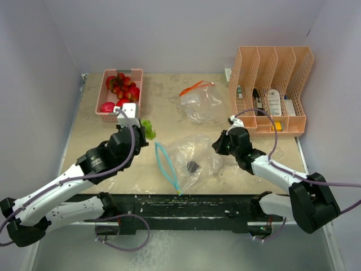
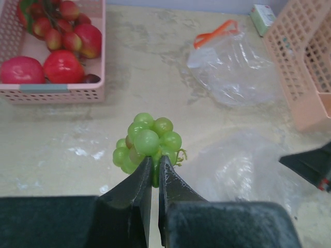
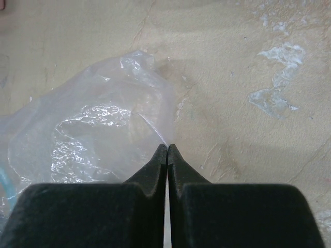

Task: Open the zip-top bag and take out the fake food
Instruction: Place the fake fruit in the bin.

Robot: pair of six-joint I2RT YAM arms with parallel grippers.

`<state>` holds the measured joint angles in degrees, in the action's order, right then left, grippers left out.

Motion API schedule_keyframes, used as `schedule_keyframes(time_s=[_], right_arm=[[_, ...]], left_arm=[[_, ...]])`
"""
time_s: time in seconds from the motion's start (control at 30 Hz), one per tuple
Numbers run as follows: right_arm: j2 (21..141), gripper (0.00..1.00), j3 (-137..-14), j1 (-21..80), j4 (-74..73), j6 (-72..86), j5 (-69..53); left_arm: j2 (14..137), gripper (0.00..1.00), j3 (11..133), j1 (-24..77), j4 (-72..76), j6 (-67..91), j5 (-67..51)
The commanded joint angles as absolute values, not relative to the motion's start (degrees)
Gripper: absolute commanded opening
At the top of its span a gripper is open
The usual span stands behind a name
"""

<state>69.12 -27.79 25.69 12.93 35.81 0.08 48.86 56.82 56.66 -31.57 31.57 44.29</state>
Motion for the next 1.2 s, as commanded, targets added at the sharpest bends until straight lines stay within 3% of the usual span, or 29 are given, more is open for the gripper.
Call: schedule_keyframes(time_s=[0.0,0.27,0.4,0.5,0.63,0.8,0.87,1.0,1.17], right_arm=[[67.78,0.0,-28.53,25.4,15.07,35.02,-1.59],[66.11,0.0,-27.71,25.4,14.59,33.08,-1.53],[64.67,0.0,-26.65,25.4,14.57,32.39,-1.71],[64.38,0.0,-26.89,25.31,13.26,31.45,-2.62],[64.37,0.0,-26.98,25.27,12.56,30.6,-3.31],[66.39,0.0,-27.46,25.22,14.17,31.13,-4.09],[67.48,0.0,-27.99,25.22,14.78,31.48,-4.78],[67.6,0.0,-28.94,25.22,14.35,31.52,-5.11],[64.66,0.0,-30.54,25.16,11.42,31.94,-4.69]], left_arm=[[52.52,0.09,59.38,47.81,-17.82,20.29,42.21],[67.11,0.13,64.24,20.9,-8.42,20.83,17.43],[76.41,0.07,64.9,7.71,-2.13,26.55,9.8],[84.55,0.0,70.14,1.8,0.97,28.24,6.11],[94.28,0.01,83.25,-1.89,-4.77,26.57,5.81],[100.15,0.55,87.37,-3.08,-6.65,27.02,2.68],[99.39,0.67,84.38,-3.06,-5.01,28.92,1.74],[90.1,0.69,69.49,-0.76,3.25,32.64,0.05],[74.01,0.59,53.05,9.56,4.49,33.3,2.3]])
